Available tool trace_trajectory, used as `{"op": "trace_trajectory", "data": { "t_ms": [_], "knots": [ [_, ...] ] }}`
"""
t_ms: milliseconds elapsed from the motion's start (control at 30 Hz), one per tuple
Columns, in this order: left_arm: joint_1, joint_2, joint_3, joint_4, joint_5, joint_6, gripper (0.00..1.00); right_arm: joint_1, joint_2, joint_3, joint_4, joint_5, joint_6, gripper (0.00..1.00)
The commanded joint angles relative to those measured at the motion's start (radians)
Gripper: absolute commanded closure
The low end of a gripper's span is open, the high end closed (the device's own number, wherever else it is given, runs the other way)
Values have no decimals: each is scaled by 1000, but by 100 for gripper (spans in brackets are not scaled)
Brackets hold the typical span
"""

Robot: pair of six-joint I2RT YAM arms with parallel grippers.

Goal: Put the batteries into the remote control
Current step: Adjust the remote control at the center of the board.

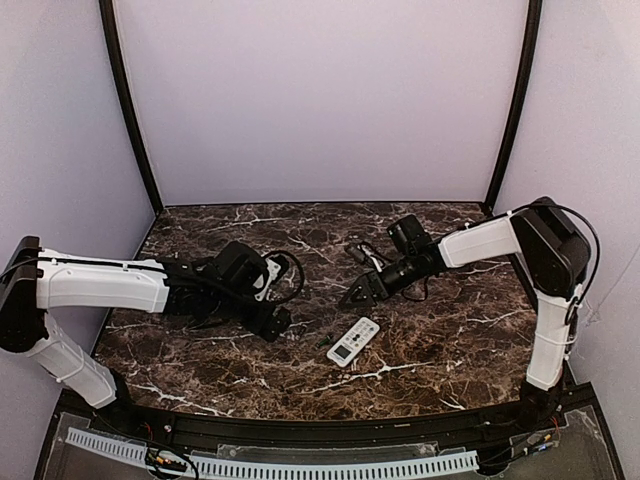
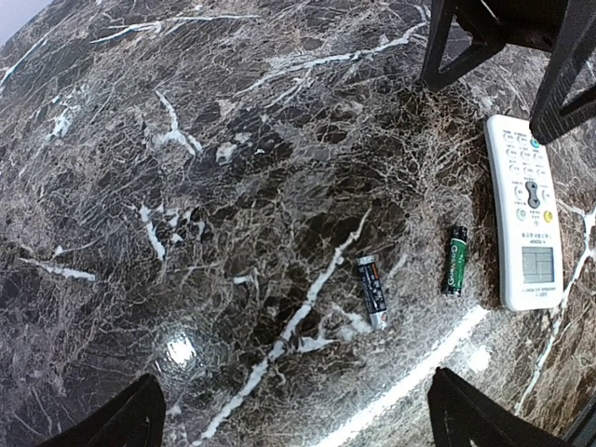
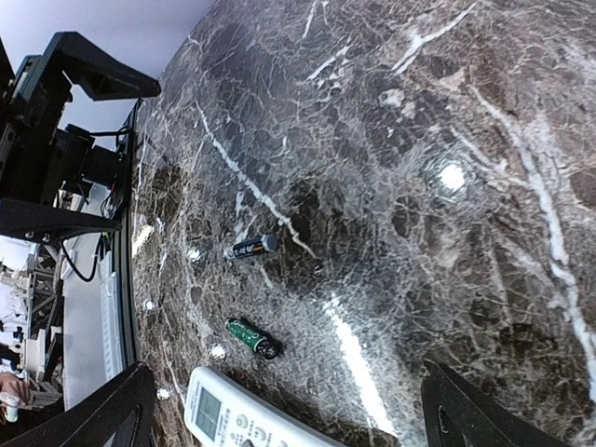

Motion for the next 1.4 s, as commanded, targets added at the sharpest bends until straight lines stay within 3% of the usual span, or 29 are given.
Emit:
{"op": "trace_trajectory", "data": {
  "t_ms": [0,500,733,1000,1367],
  "knots": [
    [2,-38,18,-24,-22,-13,0,22,11,3,-60,-28,-41,1],
    [1,-52,26,-28,-4,-6,0,83,-135,-157,-188,54,-118,12],
    [1,-61,-3,-12,5,-20,0,197,-276,-232,-224,239,-113,11],
    [3,-69,-3,-8,8,-28,0,353,-255,-229,-274,482,-104,10],
    [3,-88,-10,6,13,-31,0,379,-361,-172,-317,555,-202,3]
  ]
}}
